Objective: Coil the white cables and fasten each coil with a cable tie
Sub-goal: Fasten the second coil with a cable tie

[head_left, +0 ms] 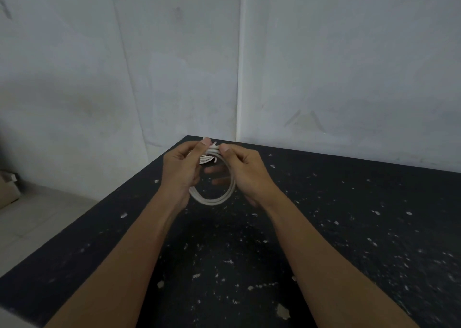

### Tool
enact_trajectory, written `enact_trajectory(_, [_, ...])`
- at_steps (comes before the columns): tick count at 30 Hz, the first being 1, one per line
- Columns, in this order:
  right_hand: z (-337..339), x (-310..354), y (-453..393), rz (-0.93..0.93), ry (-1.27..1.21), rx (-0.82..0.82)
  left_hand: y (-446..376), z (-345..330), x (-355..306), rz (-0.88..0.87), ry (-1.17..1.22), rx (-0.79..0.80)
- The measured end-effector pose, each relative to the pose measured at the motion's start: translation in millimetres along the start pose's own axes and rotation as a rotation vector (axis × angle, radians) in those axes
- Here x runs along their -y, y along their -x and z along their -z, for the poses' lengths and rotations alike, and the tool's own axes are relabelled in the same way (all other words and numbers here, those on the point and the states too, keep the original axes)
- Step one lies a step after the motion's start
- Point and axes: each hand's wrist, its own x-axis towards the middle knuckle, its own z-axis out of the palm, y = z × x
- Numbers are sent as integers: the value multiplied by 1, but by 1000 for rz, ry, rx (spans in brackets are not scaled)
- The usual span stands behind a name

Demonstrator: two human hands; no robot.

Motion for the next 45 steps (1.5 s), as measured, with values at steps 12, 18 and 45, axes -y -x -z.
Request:
enact_trajectory(12, [0, -9, -8, 172, 178, -168, 4, -5, -2, -19, -37, 69])
enact_trajectory(18, [1, -4, -7, 249, 244, -125, 7, -11, -5, 16, -51, 16])
enact_trajectory(45, [-6, 13, -9, 207, 473, 39, 3, -4, -17, 120, 91, -170])
